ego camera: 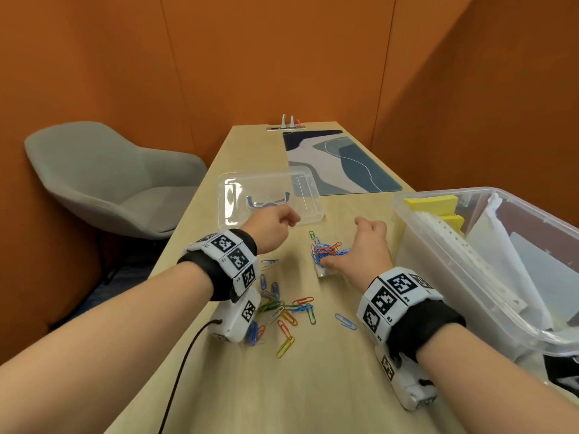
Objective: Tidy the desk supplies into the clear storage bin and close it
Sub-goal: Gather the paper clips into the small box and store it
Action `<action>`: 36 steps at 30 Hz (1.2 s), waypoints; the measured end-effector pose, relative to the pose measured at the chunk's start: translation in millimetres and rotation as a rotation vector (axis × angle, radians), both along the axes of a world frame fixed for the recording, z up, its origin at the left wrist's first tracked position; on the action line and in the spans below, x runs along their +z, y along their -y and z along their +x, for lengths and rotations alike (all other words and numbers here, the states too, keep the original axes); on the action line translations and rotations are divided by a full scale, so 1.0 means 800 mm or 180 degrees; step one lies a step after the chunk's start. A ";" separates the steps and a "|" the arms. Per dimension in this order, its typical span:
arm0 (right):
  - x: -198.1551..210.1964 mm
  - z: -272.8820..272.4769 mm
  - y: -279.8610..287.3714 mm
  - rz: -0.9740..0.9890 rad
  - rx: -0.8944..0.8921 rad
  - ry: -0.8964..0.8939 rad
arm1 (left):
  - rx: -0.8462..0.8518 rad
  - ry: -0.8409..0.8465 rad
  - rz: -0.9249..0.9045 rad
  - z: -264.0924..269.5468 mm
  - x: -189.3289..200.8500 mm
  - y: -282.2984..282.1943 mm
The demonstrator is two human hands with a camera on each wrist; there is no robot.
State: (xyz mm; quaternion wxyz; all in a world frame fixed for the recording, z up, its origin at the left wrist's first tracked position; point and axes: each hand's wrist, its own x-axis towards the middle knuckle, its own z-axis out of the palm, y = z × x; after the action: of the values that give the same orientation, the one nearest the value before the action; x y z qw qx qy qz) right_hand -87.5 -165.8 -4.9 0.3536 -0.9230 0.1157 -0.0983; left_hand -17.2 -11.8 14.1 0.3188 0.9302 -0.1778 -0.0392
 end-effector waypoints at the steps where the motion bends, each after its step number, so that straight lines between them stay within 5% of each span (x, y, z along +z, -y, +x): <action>1: 0.000 0.001 0.000 0.0012 -0.0023 0.0023 | -0.0077 -0.0095 0.0303 0.008 -0.006 0.000; 6: -0.002 0.006 0.003 0.0161 -0.0163 0.0085 | -0.0693 -0.0381 0.1667 0.031 -0.021 0.024; 10: -0.002 0.009 0.005 0.0247 -0.0265 0.0138 | -0.1149 -0.0403 0.2168 0.033 -0.017 0.042; 19: -0.002 0.011 0.002 0.0352 -0.0283 0.0133 | -0.1308 0.0061 0.1567 -0.031 -0.008 -0.030; 26: 0.001 0.003 0.005 0.0508 -0.0296 0.0270 | -0.2873 0.0322 0.1184 -0.107 -0.036 0.047; 32: 0.000 0.004 0.007 0.0532 -0.0314 0.0307 | -0.2188 0.0402 0.1337 -0.082 -0.035 -0.013; 36: 0.000 0.006 0.006 0.0500 -0.0275 0.0219 | -0.1160 0.0388 0.0965 -0.050 -0.029 -0.057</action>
State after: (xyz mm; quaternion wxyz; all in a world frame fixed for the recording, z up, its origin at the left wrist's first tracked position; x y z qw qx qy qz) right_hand -82.4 -170.6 -4.8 0.4241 -0.8826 0.1506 -0.1358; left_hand -57.3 33.9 -9.4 0.1519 0.9206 -0.3536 -0.0661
